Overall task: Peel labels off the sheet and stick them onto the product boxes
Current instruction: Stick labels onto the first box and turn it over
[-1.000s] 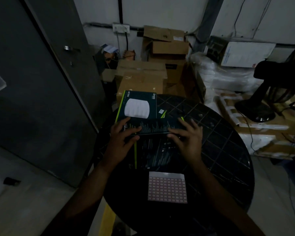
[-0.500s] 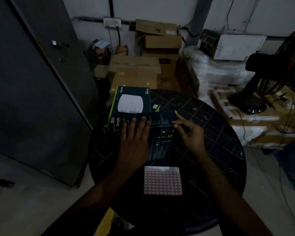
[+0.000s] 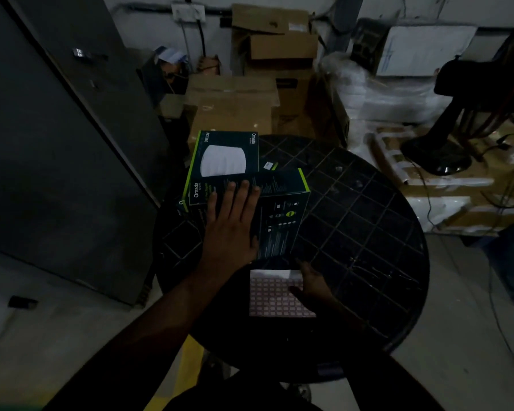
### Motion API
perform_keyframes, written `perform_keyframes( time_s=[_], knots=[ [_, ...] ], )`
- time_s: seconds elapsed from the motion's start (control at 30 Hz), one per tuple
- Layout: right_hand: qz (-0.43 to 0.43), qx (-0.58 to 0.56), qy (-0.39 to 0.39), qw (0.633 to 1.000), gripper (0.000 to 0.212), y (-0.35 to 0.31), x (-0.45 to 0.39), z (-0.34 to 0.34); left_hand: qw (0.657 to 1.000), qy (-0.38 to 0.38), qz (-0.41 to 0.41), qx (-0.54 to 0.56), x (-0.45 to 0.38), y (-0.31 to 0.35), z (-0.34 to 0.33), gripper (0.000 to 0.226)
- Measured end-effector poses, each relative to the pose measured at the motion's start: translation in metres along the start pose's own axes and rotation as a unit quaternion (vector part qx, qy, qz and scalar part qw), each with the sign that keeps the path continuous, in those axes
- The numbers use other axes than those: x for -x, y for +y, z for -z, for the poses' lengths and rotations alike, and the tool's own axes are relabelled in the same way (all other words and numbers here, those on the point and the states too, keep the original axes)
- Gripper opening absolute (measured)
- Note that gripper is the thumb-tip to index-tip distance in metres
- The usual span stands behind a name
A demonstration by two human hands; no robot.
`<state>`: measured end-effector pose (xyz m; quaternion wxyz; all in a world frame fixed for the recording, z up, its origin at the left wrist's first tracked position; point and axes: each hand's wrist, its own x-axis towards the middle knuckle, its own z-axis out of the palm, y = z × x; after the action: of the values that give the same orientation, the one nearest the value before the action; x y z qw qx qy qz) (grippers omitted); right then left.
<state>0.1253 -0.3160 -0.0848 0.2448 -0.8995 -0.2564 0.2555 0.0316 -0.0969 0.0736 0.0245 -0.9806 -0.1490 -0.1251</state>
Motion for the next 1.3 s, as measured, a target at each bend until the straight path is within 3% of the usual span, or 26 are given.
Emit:
perform_keyframes(
  time_s=[0.1,0.3,0.37,0.47,0.6,0.7,0.8,0.87,0.93,1.07,1.3],
  knots=[
    [-0.037,0.122,-0.066,0.990,0.095,0.012,0.004,-0.012,1.000,-0.001,0.003,0.003,0.004,0.002,0.003,0.106],
    [-0.070,0.137,0.017,0.988,0.088,0.012,0.001,-0.020,1.000,-0.011,0.002,0.007,0.007,0.003,0.011,0.106],
    [-0.075,0.107,0.026,0.991,0.093,0.014,-0.002,-0.021,1.000,-0.017,0.003,0.010,0.005,0.003,0.012,0.107],
    [-0.057,-0.013,0.074,0.996,0.083,0.015,-0.003,-0.018,0.999,-0.015,-0.001,0.031,0.002,-0.001,0.013,0.108],
    [-0.061,-0.186,0.131,0.972,0.079,-0.001,0.003,-0.002,0.996,-0.012,0.001,0.086,0.001,-0.007,0.015,0.104],
    [0.010,-0.263,0.147,0.953,0.060,-0.029,0.010,0.023,0.980,-0.040,0.018,0.196,-0.007,-0.009,0.029,0.085],
    [0.106,-0.289,0.141,0.941,0.048,-0.070,0.018,0.057,0.949,-0.070,0.044,0.304,-0.018,-0.012,0.043,0.039],
    [0.140,-0.335,0.132,0.922,0.049,-0.098,0.026,0.078,0.943,-0.092,0.045,0.316,-0.022,-0.015,0.046,0.014],
    [0.171,-0.363,0.132,0.906,0.052,-0.120,0.032,0.094,0.939,-0.124,0.036,0.319,-0.022,-0.017,0.046,0.014],
    [0.208,-0.390,0.111,0.890,0.057,-0.142,0.039,0.110,0.917,-0.178,0.033,0.356,-0.023,-0.022,0.051,0.051],
    [0.254,-0.340,0.117,0.898,0.049,-0.155,0.042,0.109,0.895,-0.187,0.030,0.404,-0.024,-0.029,0.057,0.017]
  ],
)
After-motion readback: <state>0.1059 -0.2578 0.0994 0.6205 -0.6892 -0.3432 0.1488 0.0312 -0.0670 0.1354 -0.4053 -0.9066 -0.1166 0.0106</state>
